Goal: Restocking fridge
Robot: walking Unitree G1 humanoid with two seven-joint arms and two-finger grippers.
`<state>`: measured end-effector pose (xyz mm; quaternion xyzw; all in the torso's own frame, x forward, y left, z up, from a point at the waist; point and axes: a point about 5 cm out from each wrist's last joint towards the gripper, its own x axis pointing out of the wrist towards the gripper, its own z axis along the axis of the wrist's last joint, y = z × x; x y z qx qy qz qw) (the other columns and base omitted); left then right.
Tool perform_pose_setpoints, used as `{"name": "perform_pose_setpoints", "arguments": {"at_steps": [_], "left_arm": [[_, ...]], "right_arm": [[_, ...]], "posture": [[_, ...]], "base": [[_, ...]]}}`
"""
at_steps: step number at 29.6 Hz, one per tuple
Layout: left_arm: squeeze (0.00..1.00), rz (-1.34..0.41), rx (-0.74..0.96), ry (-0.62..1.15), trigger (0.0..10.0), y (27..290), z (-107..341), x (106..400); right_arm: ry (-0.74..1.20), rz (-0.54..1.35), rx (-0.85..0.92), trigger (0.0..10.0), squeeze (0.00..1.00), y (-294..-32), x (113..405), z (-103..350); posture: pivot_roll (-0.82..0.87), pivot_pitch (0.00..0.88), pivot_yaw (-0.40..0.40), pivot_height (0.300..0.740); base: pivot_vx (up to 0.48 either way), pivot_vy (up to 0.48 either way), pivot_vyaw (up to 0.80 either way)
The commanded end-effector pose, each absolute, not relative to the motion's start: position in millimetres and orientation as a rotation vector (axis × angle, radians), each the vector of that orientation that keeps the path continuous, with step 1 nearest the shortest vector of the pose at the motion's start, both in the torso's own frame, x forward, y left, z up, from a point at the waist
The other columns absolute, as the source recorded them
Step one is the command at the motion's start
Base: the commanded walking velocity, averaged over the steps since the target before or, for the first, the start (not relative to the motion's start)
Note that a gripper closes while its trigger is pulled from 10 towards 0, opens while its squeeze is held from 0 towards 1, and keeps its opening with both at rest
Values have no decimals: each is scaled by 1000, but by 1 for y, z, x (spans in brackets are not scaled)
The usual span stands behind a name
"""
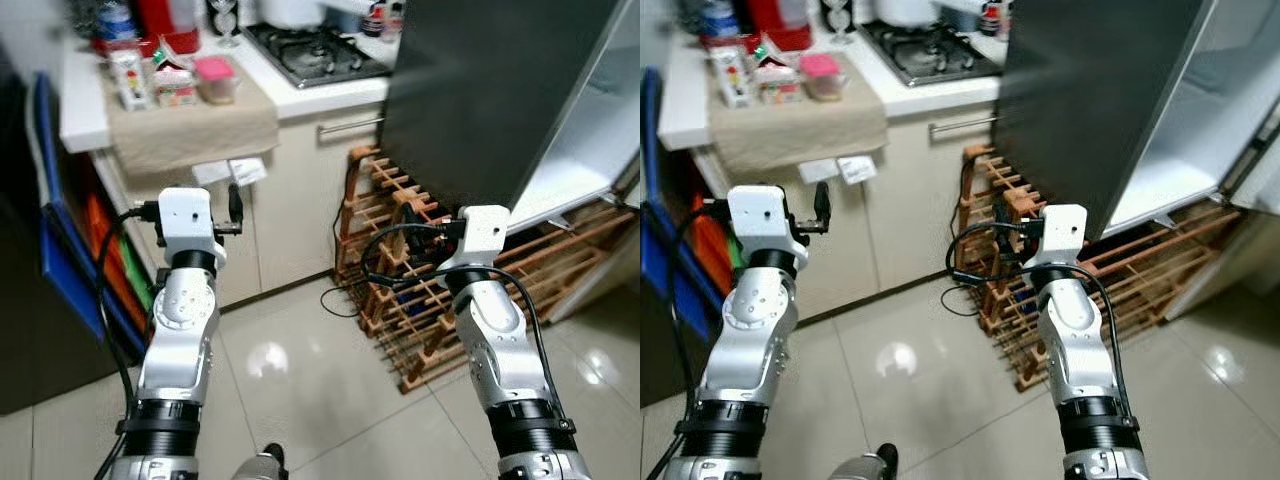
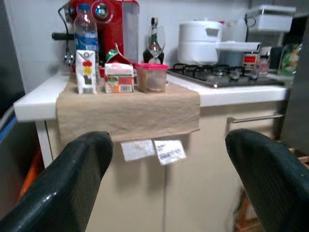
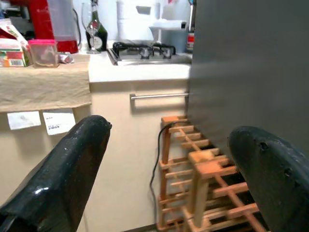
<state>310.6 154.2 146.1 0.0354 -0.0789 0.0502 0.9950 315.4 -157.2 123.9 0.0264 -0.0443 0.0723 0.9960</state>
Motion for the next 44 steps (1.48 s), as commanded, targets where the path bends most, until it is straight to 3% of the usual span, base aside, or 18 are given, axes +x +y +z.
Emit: {"name": "perform_pose_setpoints", "arguments": {"at_steps": [1, 15, 17, 22, 32, 37, 40, 43, 44], "left_arm": [[0, 94, 77, -166, 10000, 149, 150, 316], [0, 107, 89, -165, 10000, 155, 156, 321], [0, 116, 91, -170, 10000, 156, 157, 323], [0, 117, 122, -202, 10000, 153, 164, 326], [0, 107, 96, -202, 10000, 154, 167, 327], [0, 98, 99, -201, 10000, 153, 168, 327], [0, 35, 3, -219, 10000, 145, 172, 323], [0, 35, 3, -219, 10000, 145, 172, 323], [0, 30, -16, -226, 10000, 144, 173, 322]], "right_arm": [[-92, 142, 33, 10000, 110, -160, 317, 126], [-96, 146, 58, 10000, 176, -153, 323, 125], [-98, 165, 62, 10000, 255, -147, 323, 125], [-99, 188, 63, 10000, 310, -142, 323, 124], [-109, 167, 90, 10000, 310, -145, 324, 125], [-112, 167, 91, 10000, 255, -144, 325, 125], [-112, 159, 61, 10000, 192, -146, 323, 125], [-112, 159, 61, 10000, 192, -146, 323, 125], [-109, 152, 56, 10000, 0, -147, 323, 125]], "posture": [[-88, 0, -51, 740], [-52, 0, -14, 740], [-47, 0, -10, 740], [-49, 0, -8, 740], [-35, 0, -13, 740], [-31, 0, -14, 740], [-38, 0, 0, 740], [-38, 0, 0, 740], [-38, 0, 0, 740]], "base": [[0, -337, 519], [0, 0, 517], [0, 0, 488], [0, 0, 486], [0, 0, 504], [0, 0, 584], [84, 0, 575], [251, 0, 563], [480, 0, 0]]}}
